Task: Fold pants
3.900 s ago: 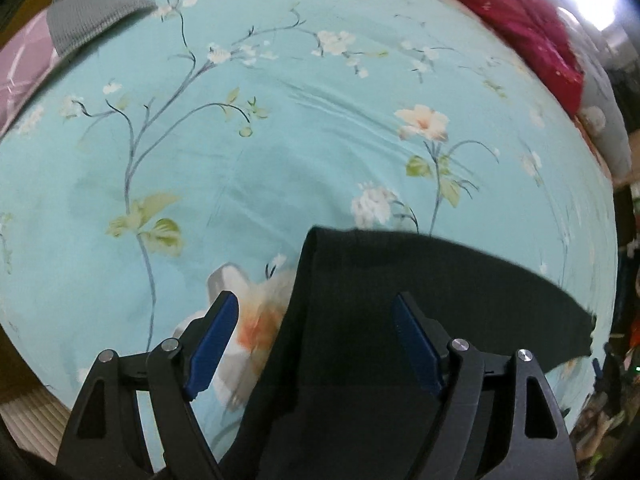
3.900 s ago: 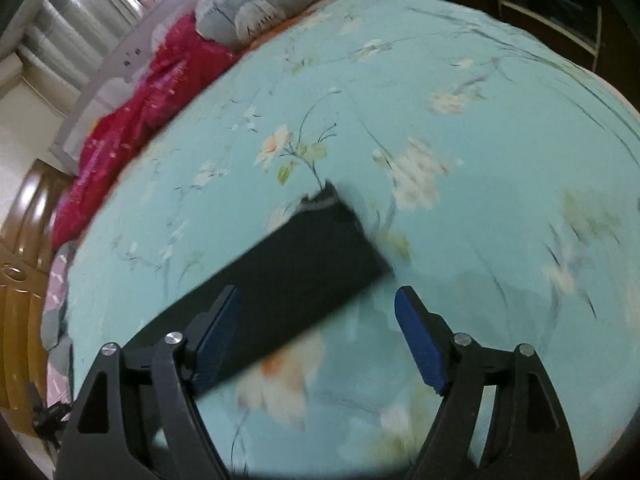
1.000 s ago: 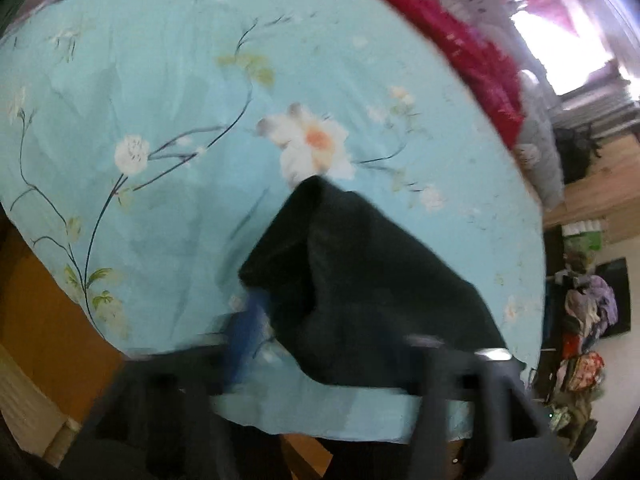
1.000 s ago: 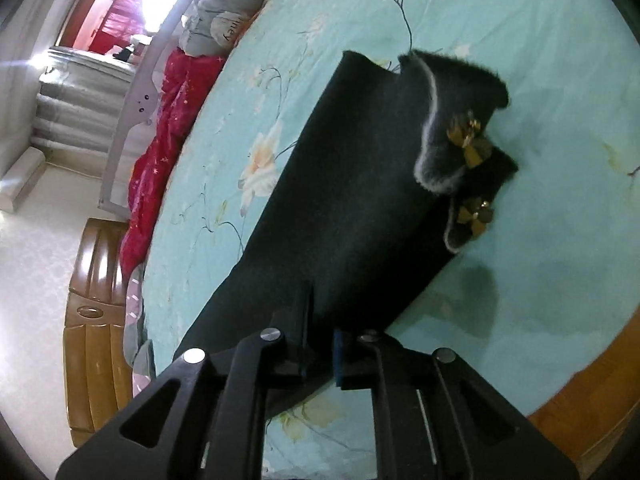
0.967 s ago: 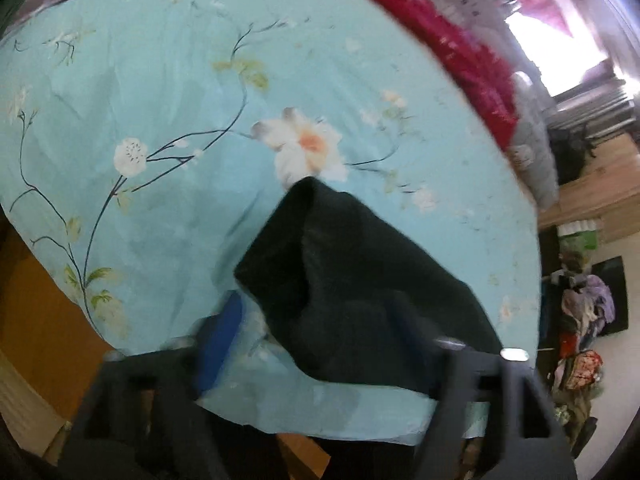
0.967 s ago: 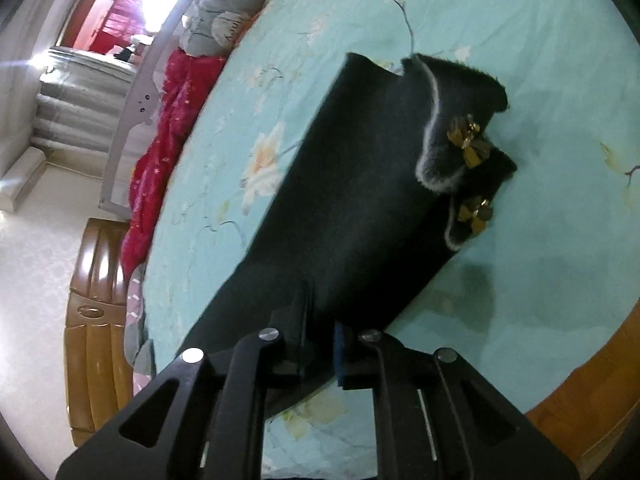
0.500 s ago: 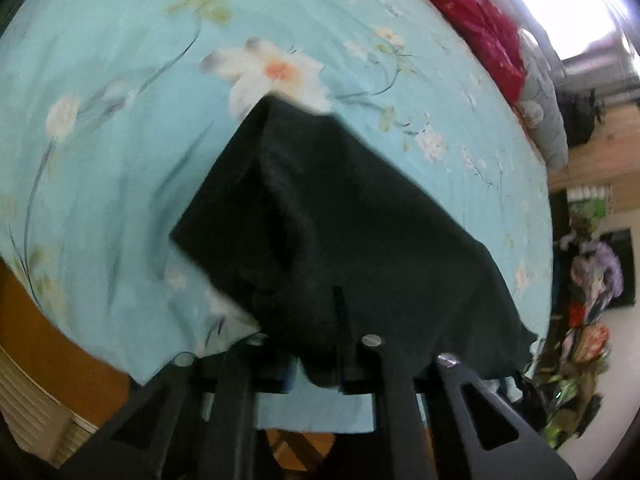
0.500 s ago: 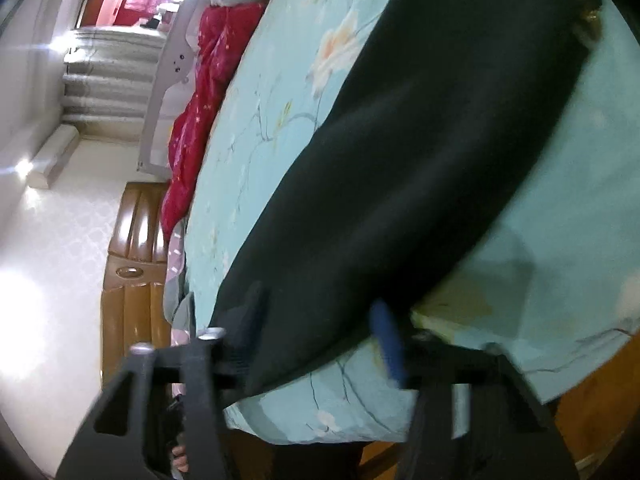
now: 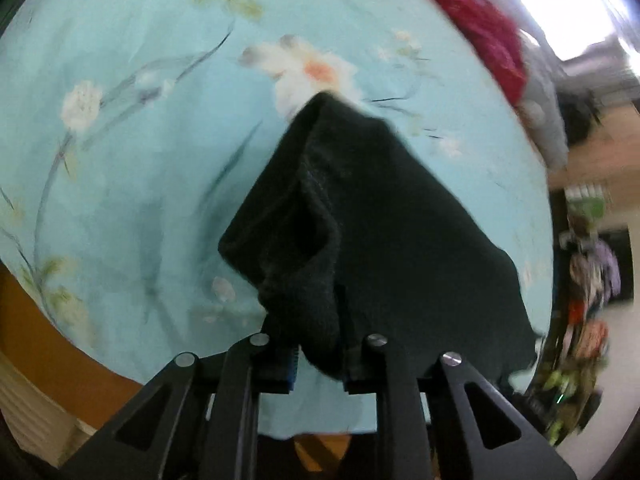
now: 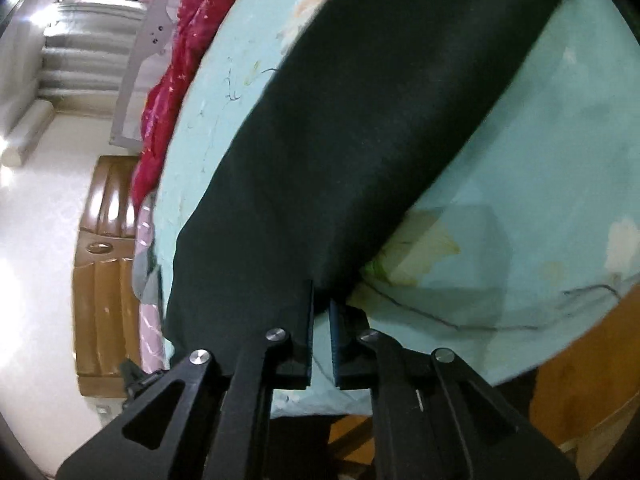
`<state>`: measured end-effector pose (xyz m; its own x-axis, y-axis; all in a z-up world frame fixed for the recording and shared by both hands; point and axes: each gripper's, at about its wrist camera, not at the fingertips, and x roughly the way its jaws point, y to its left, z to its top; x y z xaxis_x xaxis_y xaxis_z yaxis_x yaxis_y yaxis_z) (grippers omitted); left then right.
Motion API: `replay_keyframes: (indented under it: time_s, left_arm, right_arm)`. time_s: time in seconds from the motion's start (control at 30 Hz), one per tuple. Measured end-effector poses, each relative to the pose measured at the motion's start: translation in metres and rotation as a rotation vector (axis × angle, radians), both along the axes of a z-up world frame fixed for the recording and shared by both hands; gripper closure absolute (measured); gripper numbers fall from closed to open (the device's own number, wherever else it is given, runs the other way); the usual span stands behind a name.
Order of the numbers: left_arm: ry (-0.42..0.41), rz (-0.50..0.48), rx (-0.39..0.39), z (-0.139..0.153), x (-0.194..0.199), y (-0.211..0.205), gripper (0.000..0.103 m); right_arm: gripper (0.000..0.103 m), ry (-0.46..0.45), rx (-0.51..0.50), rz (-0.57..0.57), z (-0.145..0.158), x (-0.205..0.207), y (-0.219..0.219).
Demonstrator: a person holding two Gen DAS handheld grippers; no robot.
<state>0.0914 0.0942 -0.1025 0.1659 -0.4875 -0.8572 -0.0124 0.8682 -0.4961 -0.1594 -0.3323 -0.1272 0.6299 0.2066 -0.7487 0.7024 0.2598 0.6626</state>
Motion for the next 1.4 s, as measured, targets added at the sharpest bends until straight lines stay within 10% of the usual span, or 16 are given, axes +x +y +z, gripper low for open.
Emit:
replay_keyframes:
  time_s: [0.2, 0.33, 0.53, 0.6, 0.67, 0.8, 1.03, 1.4]
  left_arm:
    - [-0.23, -0.077, 0.028, 0.056, -0.013, 0.03, 0.045]
    - [-0.243, -0.076, 0.097, 0.057, 0.017, 0.014, 0.037]
    - [-0.141, -0.113, 0.17, 0.022, 0.058, -0.02, 0.04]
    - [-0.109, -0.129, 0.162, 0.013, 0.062, -0.02, 0.058]
    - [-0.088, -0.154, 0.134, 0.007, 0.056, -0.018, 0.068]
    - [-0.141, -0.178, 0.205, -0.001, 0.048, -0.024, 0.073]
    - [-0.252, -0.186, 0.401, 0.01, 0.061, -0.051, 0.075]
    - [-0.219, -0.033, 0.2, 0.045, 0.023, 0.022, 0.046]
  right_arm:
    - [0.087, 0.026, -0.264, 0.292, 0.076, 0.037, 0.015]
    - [0.036, -0.005, -0.366, 0.415, 0.085, 0.105, 0.024]
    - [0.037, -0.004, -0.38, 0.574, 0.056, 0.232, 0.039]
    - [0.04, 0.054, -0.393, 0.647, 0.039, 0.262, 0.045]
    - [0.072, 0.115, -0.38, 0.787, 0.019, 0.263, 0.064]
    - [0.09, 0.164, -0.575, 1.007, 0.016, 0.258, 0.106]
    - [0.094, 0.24, -0.7, 0.991, 0.012, 0.273, 0.101]
    - [0.055, 0.053, -0.51, 0.403, 0.056, 0.153, 0.029]
